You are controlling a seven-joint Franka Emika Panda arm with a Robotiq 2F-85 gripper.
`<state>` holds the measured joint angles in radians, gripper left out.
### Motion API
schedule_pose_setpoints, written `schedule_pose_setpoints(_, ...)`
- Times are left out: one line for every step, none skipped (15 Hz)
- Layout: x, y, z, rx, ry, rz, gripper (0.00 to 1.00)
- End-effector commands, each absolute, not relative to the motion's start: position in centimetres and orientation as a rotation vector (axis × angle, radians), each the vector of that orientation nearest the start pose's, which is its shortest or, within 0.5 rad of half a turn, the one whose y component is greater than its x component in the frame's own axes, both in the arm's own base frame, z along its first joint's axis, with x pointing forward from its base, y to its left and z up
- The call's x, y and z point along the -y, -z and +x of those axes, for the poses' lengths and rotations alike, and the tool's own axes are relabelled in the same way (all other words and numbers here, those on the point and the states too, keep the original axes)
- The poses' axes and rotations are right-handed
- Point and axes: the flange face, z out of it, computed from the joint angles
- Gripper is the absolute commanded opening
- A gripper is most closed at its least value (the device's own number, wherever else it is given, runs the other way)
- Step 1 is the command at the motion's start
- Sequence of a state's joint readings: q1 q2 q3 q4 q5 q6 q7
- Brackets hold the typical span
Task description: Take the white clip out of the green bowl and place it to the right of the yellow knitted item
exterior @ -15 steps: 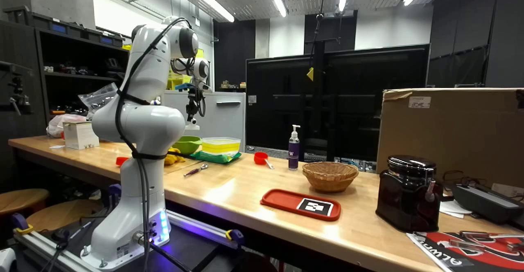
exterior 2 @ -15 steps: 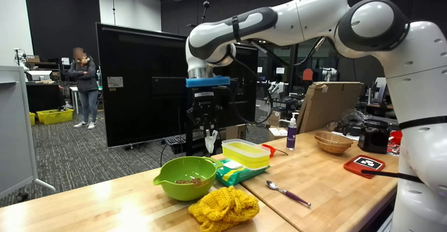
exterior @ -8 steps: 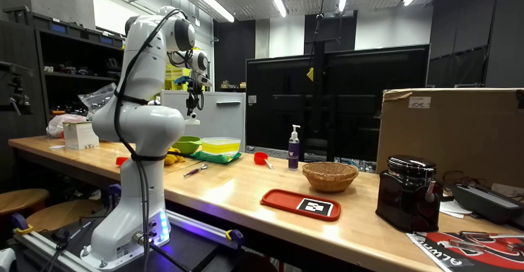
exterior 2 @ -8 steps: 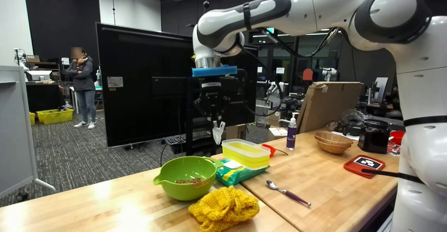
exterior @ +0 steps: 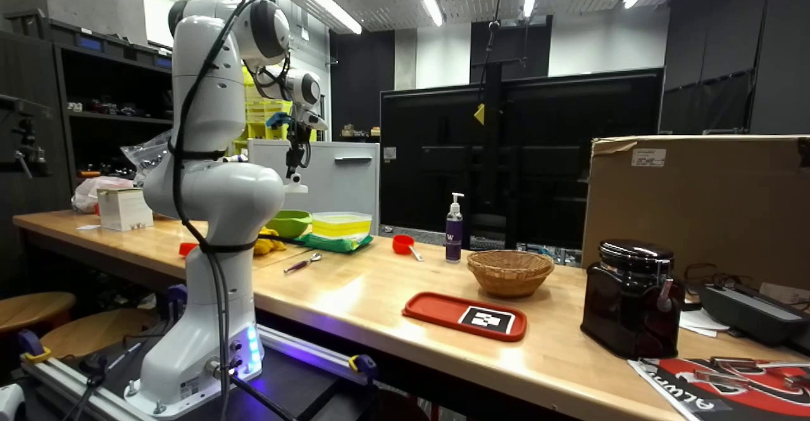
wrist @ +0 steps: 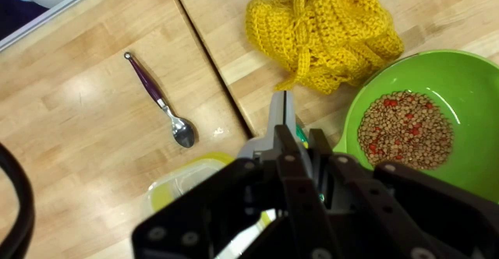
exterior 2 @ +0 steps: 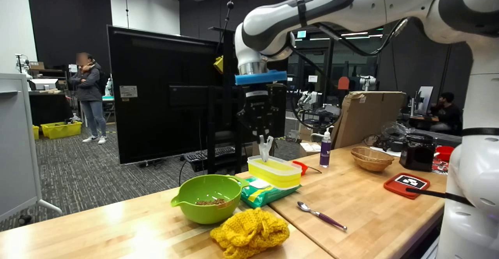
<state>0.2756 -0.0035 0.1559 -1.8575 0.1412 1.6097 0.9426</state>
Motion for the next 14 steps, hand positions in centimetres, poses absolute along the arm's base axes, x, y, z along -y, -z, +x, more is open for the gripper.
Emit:
schedule_pose_setpoints(-20.9,-48.9,43.3,-0.916,-0.41,-2.981,0.03)
schedule_pose_setpoints(-20.2,-48.5,42.5,-0.926,-0.4,-2.965,0.03)
schedule_pose_setpoints(-19.5,-47.8,41.5,-0.941,-0.392,-2.946,0.03)
schedule_pose_setpoints(-18.6,-47.0,40.5,-0.954,-0.383,-2.925,0.03)
schedule_pose_setpoints(-18.0,-46.4,39.7,-0.966,-0.378,-2.907,0.03)
schedule_pose_setpoints(-17.2,-45.6,38.8,-0.977,-0.378,-2.888,0.03)
schedule_pose_setpoints(-16.4,-44.7,38.0,-0.988,-0.376,-2.87,0.03)
schedule_pose_setpoints(-15.7,-43.9,37.3,-0.995,-0.373,-2.855,0.03)
schedule_pose_setpoints(-15.1,-43.1,36.5,-0.998,-0.376,-2.839,0.03)
schedule_pose_setpoints(-14.5,-42.3,35.9,-1.007,-0.383,-2.819,0.03)
schedule_pose_setpoints(-13.9,-41.4,35.2,-1.015,-0.39,-2.794,0.03)
schedule_pose_setpoints(-13.5,-40.5,34.5,-1.022,-0.4,-2.768,0.03)
schedule_pose_setpoints(-13.2,-39.6,33.9,-1.028,-0.408,-2.744,0.03)
schedule_pose_setpoints(-13.0,-38.9,33.3,-1.033,-0.42,-2.721,0.03)
